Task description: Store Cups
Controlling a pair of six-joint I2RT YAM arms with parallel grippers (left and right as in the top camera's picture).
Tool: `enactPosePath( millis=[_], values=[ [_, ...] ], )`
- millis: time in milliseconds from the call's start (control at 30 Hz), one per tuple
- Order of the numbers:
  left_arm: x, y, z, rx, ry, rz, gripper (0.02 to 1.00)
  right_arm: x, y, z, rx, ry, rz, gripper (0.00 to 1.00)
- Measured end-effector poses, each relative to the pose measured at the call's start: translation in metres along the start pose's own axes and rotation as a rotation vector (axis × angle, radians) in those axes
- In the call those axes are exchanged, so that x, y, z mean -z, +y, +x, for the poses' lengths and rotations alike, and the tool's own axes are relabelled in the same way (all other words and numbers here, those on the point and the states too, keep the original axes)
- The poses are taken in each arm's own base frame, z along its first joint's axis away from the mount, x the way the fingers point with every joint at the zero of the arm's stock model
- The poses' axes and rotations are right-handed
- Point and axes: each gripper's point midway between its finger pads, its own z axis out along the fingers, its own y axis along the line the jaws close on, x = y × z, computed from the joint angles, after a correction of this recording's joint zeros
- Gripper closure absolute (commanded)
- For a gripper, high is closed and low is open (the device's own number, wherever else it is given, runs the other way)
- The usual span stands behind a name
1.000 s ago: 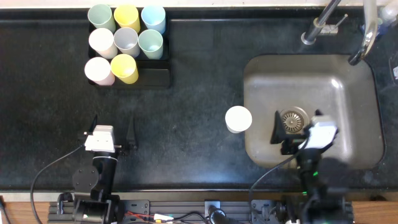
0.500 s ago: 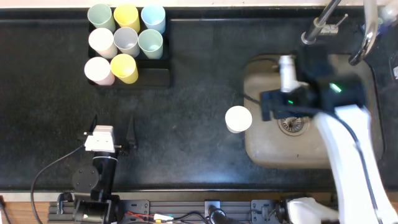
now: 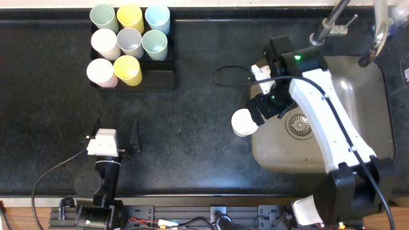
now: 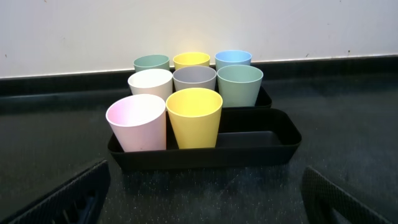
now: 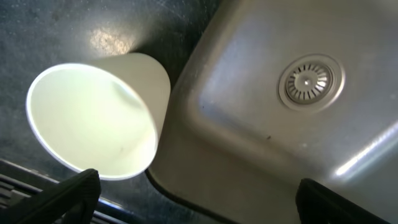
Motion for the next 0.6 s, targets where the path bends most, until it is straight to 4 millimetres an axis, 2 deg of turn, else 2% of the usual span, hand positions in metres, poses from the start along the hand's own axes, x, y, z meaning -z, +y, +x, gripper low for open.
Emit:
enactPosePath(
  millis=[233,600],
  values=[
    [0.000,0.000,0.000,0.000,0.000,0.000,0.020,-0.022,0.001,-0.008,0.046,0.051,-0.013,0.005],
    [0.000,0.000,0.000,0.000,0.000,0.000,0.020,-0.038,0.000,-0.021,0.076,0.051,-0.013,0.003]
  ],
)
